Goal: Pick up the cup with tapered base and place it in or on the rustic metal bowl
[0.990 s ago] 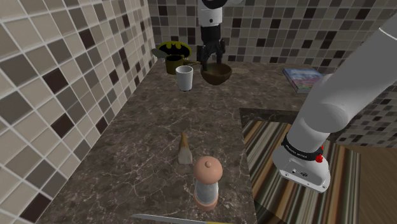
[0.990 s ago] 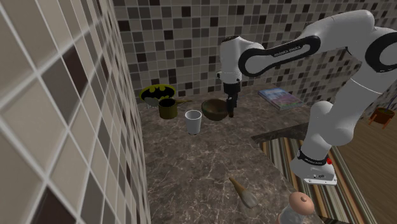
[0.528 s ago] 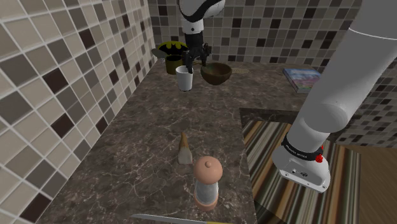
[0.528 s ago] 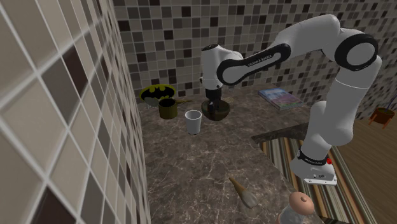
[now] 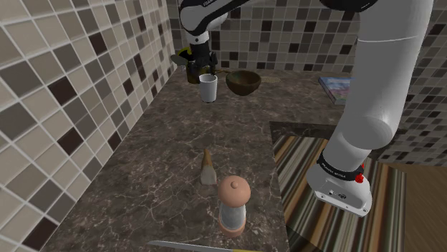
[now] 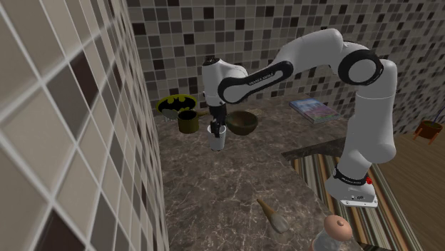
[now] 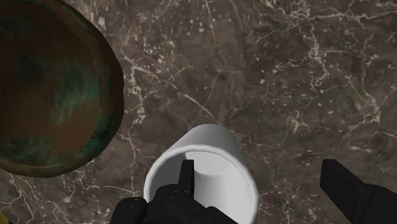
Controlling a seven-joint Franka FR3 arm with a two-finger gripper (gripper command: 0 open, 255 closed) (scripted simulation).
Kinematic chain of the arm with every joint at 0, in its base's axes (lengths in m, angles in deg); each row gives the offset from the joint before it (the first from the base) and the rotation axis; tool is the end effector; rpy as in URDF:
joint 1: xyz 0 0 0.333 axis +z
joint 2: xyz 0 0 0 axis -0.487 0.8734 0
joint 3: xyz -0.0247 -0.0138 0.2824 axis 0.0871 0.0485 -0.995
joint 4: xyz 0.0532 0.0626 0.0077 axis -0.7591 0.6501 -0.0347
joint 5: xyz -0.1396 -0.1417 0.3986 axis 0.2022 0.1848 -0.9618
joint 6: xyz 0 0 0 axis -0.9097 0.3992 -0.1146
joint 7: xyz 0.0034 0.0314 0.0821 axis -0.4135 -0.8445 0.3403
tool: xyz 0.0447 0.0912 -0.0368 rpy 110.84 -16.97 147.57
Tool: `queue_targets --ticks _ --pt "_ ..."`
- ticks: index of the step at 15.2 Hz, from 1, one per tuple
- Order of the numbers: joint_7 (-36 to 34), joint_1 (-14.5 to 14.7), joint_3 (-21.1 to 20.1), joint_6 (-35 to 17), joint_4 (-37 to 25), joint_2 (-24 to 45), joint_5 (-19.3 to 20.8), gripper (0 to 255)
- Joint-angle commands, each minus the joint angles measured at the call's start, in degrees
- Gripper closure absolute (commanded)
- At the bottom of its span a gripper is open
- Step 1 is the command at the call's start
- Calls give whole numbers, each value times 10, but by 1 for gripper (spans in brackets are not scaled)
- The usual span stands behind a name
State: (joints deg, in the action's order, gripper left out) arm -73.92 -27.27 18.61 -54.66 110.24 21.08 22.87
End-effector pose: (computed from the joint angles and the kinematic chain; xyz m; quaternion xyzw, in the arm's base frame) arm 0.6633 0.0346 0.3581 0.9978 -0.0289 -0.0394 0.0442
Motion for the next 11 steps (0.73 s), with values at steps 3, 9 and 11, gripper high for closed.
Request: queue_targets --ticks 3,9,11 --pt "-6 5 2 -4 -70 69 15 0" --pt "-7 3 4 -46 -40 80 17 0" --pt "-8 3 4 -50 -37 81 17 0"
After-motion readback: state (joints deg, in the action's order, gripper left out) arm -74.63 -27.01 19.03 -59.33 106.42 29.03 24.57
